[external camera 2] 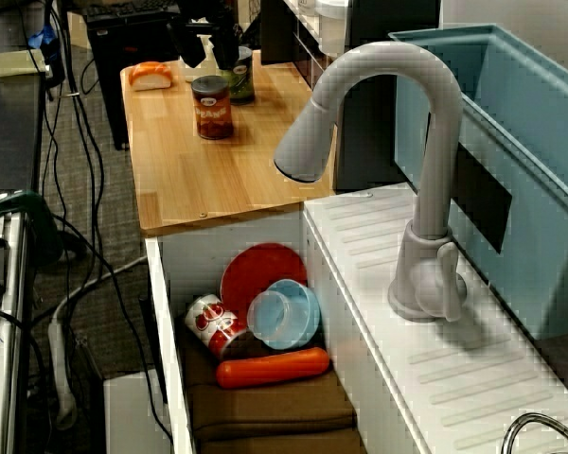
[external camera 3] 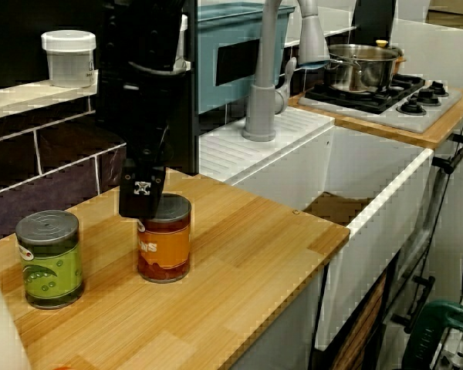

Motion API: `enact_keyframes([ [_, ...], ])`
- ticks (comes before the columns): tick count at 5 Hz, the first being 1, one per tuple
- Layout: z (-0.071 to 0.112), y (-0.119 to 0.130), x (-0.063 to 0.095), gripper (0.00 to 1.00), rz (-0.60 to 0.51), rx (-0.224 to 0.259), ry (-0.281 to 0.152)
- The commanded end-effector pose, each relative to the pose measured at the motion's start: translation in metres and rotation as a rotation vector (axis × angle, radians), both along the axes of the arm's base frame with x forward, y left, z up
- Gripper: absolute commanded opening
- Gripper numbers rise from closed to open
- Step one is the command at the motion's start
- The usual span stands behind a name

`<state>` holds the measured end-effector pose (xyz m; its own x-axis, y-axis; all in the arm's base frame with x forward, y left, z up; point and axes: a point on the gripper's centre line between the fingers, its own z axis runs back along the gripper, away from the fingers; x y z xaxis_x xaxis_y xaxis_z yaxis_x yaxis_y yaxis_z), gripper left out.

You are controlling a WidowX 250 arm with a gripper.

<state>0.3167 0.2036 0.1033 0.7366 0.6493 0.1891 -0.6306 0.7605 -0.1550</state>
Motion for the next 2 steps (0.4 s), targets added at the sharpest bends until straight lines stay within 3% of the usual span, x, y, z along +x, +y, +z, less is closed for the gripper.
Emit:
enact_keyframes([
  [1, 0.0345, 0.0060, -0.0097, 1.00, 0.064, 0.033, -0.088],
  [2, 0.0339, 0.0068, -0.0104, 1.00, 0.084, 0.035, -0.095],
])
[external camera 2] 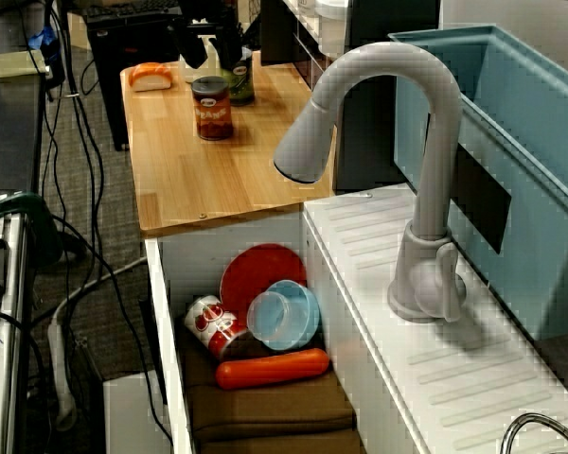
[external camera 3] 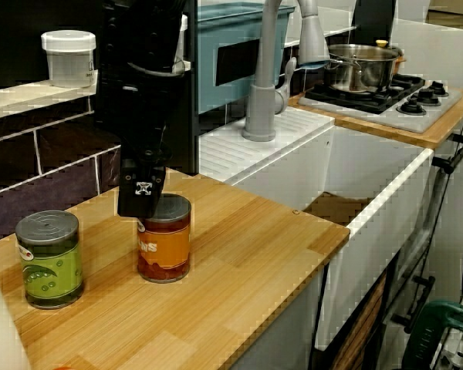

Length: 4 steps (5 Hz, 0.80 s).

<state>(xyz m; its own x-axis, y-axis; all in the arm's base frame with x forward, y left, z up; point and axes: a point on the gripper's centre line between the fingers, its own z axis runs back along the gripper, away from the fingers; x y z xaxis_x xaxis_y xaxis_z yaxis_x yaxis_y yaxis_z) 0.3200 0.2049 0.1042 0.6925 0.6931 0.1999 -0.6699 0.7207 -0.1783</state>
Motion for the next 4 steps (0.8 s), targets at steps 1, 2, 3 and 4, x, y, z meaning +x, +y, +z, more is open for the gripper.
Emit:
enact_keyframes([
  [1, 0.0310, 0.0067, -0.0150, 1.00, 0.055, 0.068, -0.080],
  [2, 0.0292, 0.0068, -0.0154, 1.00, 0.070, 0.084, -0.081],
  [3, 0.0261, 0.0085, -0.0157, 1.00, 0.093, 0.090, -0.077],
  [4, 0.0245, 0.0094, -0.0173, 1.00, 0.144, 0.081, -0.094],
])
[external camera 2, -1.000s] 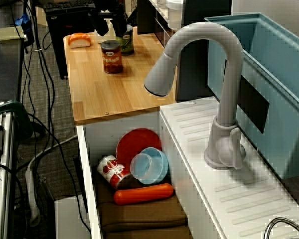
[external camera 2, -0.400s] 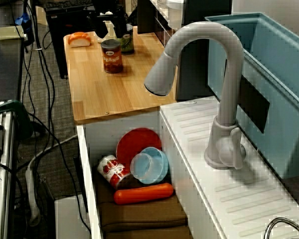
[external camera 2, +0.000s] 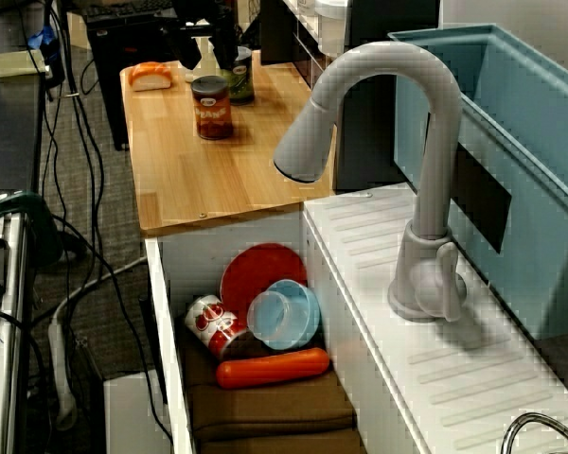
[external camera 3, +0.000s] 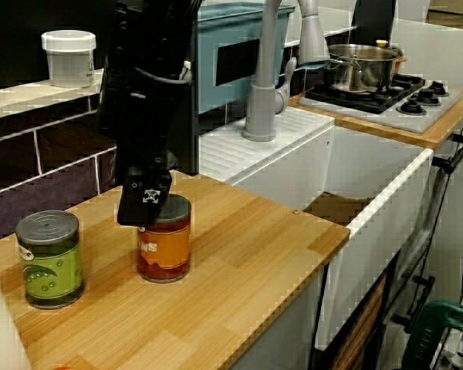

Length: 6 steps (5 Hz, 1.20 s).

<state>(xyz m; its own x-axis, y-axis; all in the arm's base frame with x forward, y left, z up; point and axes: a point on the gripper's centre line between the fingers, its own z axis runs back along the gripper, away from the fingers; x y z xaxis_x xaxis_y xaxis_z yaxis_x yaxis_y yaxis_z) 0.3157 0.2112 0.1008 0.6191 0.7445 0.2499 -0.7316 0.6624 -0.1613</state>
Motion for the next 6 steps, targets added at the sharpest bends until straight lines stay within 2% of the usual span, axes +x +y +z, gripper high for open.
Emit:
enact_keyframes([
  [1, 0.0271, 0.0057, -0.0134, 1.00, 0.110, 0.019, -0.082],
  [4, 0.0239, 0.0112, -0.0169, 1.00, 0.247, -0.017, -0.123],
  [6, 0.0172, 0.0122, -0.0155, 1.00, 0.308, -0.029, -0.126],
])
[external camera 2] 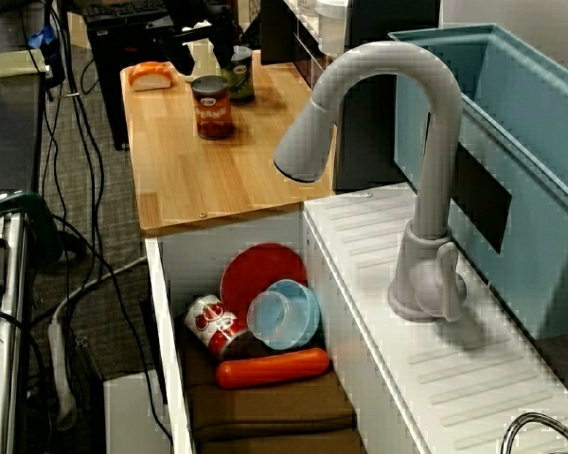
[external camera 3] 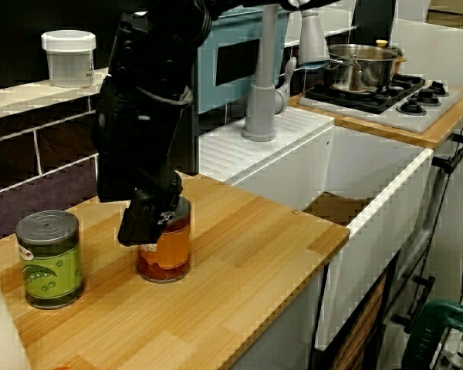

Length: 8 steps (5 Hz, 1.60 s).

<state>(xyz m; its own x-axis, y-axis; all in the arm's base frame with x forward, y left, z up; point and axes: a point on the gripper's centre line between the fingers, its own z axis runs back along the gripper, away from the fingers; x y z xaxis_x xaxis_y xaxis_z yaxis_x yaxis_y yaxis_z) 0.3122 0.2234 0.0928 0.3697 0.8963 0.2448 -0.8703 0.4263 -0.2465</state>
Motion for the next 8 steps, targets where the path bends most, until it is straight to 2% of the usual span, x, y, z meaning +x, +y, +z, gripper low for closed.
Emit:
enact_keyframes([
  [1, 0.019, -0.002, -0.009, 1.00, 0.067, 0.021, -0.033],
  [4, 0.013, -0.003, -0.009, 1.00, 0.148, -0.018, -0.026],
  [8, 0.005, -0.009, -0.012, 1.00, 0.157, -0.008, -0.013],
])
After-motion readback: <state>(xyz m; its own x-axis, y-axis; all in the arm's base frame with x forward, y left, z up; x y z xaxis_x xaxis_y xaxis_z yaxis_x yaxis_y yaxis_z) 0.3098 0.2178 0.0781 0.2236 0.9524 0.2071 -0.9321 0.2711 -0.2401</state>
